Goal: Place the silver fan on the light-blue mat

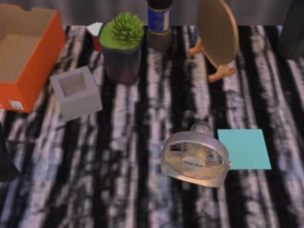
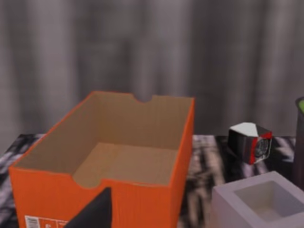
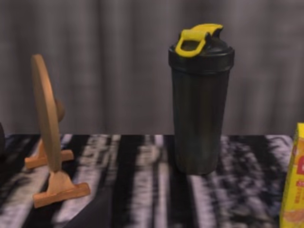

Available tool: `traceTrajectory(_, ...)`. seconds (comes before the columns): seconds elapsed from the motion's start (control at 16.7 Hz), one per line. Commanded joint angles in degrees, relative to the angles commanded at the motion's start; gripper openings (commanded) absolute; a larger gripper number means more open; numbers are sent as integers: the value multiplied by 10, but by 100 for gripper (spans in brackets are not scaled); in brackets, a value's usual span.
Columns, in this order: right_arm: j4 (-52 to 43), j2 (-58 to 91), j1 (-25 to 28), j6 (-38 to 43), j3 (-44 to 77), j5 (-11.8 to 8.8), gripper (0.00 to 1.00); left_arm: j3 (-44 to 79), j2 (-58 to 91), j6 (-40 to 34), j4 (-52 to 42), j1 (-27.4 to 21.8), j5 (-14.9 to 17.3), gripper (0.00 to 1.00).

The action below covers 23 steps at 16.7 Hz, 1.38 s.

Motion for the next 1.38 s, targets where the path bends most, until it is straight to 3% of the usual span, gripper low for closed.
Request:
traceTrajectory(0.24, -17, 18, 9, -8, 17, -1, 100, 0, 0, 0, 0, 0, 0, 100)
traceTrajectory(0.48, -112, 126, 58, -46, 119, -1, 100, 0, 0, 0, 0, 0, 0, 100)
traceTrajectory(1.38, -642, 937, 345, -262, 855, 0, 100, 0, 0, 0, 0, 0, 0, 100)
